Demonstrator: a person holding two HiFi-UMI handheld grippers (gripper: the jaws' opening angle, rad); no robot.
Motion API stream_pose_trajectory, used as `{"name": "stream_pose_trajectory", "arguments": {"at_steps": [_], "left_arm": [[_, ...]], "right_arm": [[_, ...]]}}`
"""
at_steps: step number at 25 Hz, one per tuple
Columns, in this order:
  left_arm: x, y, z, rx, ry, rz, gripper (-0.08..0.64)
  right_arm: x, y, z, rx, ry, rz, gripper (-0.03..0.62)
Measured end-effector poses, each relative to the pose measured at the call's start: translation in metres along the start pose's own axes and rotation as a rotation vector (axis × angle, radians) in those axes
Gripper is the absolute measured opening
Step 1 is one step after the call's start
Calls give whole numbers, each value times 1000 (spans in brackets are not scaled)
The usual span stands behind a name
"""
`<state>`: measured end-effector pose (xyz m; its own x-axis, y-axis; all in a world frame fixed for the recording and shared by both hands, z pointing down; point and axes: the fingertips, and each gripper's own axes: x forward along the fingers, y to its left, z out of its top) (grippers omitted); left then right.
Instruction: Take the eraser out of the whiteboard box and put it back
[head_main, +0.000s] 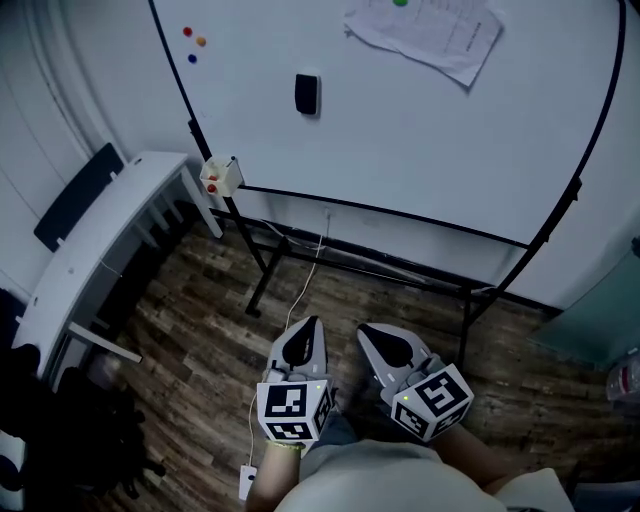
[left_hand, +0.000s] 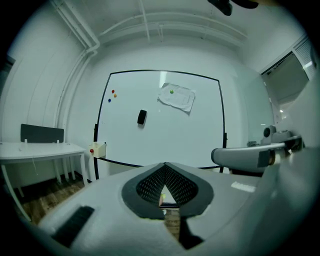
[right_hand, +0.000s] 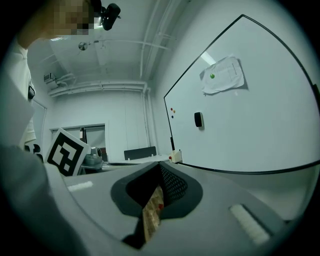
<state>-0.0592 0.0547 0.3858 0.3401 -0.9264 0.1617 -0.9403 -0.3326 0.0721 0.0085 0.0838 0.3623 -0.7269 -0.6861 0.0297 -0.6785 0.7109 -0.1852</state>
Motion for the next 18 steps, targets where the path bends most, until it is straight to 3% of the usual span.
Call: {"name": "stream_pose_trajectory", "arguments": {"at_steps": [18], "left_arm": [[94, 130, 31, 23, 4, -99, 5]], "right_arm": [[155, -31, 21, -20, -43, -107, 6]]}}
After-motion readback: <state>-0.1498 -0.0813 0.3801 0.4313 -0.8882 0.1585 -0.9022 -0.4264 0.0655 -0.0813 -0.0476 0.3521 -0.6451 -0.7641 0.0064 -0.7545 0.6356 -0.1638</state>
